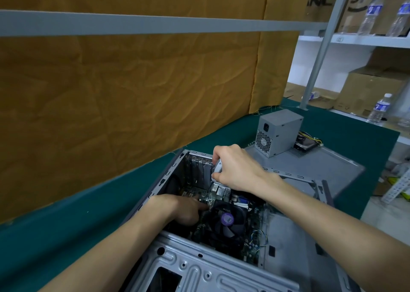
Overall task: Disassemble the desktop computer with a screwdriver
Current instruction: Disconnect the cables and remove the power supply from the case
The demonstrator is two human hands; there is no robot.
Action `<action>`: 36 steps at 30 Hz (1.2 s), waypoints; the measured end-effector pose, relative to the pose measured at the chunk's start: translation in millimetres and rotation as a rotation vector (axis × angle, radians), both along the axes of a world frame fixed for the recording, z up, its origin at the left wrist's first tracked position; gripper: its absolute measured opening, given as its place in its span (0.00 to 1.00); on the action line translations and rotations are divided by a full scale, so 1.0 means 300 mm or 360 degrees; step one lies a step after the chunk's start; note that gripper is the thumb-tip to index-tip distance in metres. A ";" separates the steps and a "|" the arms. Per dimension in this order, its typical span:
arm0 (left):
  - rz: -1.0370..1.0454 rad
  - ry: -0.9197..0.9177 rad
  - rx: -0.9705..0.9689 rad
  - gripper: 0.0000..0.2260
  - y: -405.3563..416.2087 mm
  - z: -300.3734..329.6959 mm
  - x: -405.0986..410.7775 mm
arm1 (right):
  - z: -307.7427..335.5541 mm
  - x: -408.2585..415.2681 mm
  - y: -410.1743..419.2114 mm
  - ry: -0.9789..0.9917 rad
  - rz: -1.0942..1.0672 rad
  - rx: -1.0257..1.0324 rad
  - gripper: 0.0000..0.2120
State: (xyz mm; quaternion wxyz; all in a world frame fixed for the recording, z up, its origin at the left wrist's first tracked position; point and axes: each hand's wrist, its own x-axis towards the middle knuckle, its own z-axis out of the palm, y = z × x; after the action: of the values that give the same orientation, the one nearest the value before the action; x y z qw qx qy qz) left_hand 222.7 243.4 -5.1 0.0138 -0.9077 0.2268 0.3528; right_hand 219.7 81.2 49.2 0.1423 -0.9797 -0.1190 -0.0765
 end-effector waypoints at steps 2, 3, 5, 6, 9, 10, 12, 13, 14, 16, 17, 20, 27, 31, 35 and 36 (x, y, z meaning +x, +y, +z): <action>-0.0007 -0.0009 0.0000 0.32 -0.001 0.000 -0.001 | 0.002 -0.003 0.001 0.0013 -0.0006 -0.0002 0.12; -0.0011 -0.0011 -0.0002 0.32 -0.001 -0.001 -0.001 | 0.003 -0.004 0.000 0.0016 -0.0008 -0.0008 0.12; -0.0015 -0.0009 -0.0007 0.32 -0.001 0.000 -0.001 | 0.006 -0.004 -0.001 0.0022 -0.0011 -0.0037 0.12; -0.0019 -0.0009 -0.0011 0.32 -0.001 0.000 -0.001 | 0.009 -0.003 0.003 0.0026 -0.0012 -0.0059 0.13; -0.0012 -0.0018 -0.0036 0.31 0.000 -0.003 0.004 | 0.029 0.007 0.037 0.0024 -0.0028 -0.0105 0.14; 0.0008 -0.0016 -0.0059 0.30 0.000 -0.004 0.004 | 0.036 0.013 0.053 0.0006 -0.0037 -0.0120 0.15; 0.0067 -0.0019 -0.0157 0.26 0.001 -0.010 0.012 | 0.049 0.028 0.085 -0.0059 -0.0032 -0.0191 0.17; 0.0110 -0.0030 -0.0236 0.24 0.001 -0.013 0.019 | 0.053 0.037 0.099 -0.0087 -0.0015 -0.0254 0.17; 0.0171 -0.0038 -0.0323 0.22 0.001 -0.015 0.028 | 0.056 0.045 0.111 -0.0111 -0.0001 -0.0341 0.18; 0.0292 -0.0047 -0.0465 0.20 -0.003 -0.018 0.049 | 0.064 0.056 0.132 -0.0175 -0.0003 -0.0556 0.19; 0.0341 -0.0049 -0.0509 0.19 -0.007 -0.020 0.060 | 0.069 0.062 0.141 -0.0205 -0.0013 -0.0638 0.19; 0.0532 -0.0161 -0.0586 0.14 -0.021 -0.024 0.106 | 0.091 0.080 0.162 -0.0162 -0.0009 -0.0722 0.15; 0.0521 -0.0520 -0.0544 0.11 -0.022 -0.068 0.148 | 0.138 0.094 0.128 0.0279 0.0207 -0.0483 0.13; 0.0511 -0.0507 -0.0615 0.11 -0.038 -0.088 0.148 | 0.132 0.066 0.116 0.0226 0.0189 -0.0486 0.20; 0.0531 -0.0504 -0.0666 0.13 -0.035 -0.097 0.163 | 0.073 0.043 0.120 -0.0108 0.0148 -0.0433 0.17; 0.0524 -0.0504 -0.0662 0.12 -0.034 -0.099 0.166 | 0.071 0.045 0.111 -0.0087 0.0209 -0.0340 0.15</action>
State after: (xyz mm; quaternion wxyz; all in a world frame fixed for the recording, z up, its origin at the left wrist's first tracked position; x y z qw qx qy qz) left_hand 272.6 233.3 -34.8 -0.1943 -0.9593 0.1391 0.1504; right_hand 233.1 114.6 70.4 0.0385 -0.9769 -0.1942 -0.0805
